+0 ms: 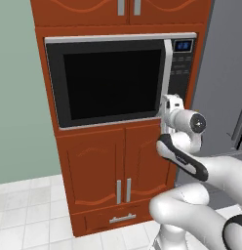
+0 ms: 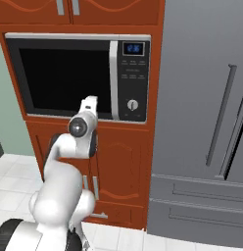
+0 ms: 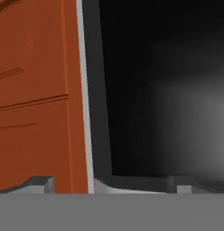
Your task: Pick the lime from the sink and place it in the bowl. Then pick the bowl and place it in the microwave. Then close the microwave door and press the start button.
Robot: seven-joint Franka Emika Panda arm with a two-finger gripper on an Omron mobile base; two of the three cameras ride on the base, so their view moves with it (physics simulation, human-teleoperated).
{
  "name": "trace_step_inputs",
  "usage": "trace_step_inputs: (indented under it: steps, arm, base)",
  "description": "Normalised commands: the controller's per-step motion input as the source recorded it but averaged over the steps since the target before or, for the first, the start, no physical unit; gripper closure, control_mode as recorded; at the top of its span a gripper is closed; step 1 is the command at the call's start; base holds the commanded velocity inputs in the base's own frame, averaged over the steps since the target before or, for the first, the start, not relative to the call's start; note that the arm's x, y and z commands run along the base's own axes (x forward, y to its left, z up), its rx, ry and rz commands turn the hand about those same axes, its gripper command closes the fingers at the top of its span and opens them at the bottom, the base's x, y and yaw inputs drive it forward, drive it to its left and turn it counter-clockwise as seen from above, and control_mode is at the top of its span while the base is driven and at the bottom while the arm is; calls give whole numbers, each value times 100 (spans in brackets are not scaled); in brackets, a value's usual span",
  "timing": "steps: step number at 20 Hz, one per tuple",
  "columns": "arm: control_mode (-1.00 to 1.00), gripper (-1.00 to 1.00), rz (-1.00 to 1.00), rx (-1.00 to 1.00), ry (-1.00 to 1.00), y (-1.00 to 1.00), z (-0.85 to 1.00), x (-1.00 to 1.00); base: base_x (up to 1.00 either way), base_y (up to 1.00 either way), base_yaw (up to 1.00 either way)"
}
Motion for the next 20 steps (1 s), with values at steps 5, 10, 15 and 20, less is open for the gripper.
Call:
trace_step_inputs:
  steps: [5, 10, 15, 20]
  arm:
    - [-100, -100, 8, 4, 7, -88, -1, -6]
    - [-100, -100, 1, -1, -6, -43, -25, -1]
    - [-100, -100, -5, -1, -19, -2, -40, -13]
    - [-100, -100, -1, 6, -12, -2, -9, 0]
  base:
    - [0, 0, 0]
    - [0, 0, 0]
    - [0, 0, 0]
    - [0, 0, 0]
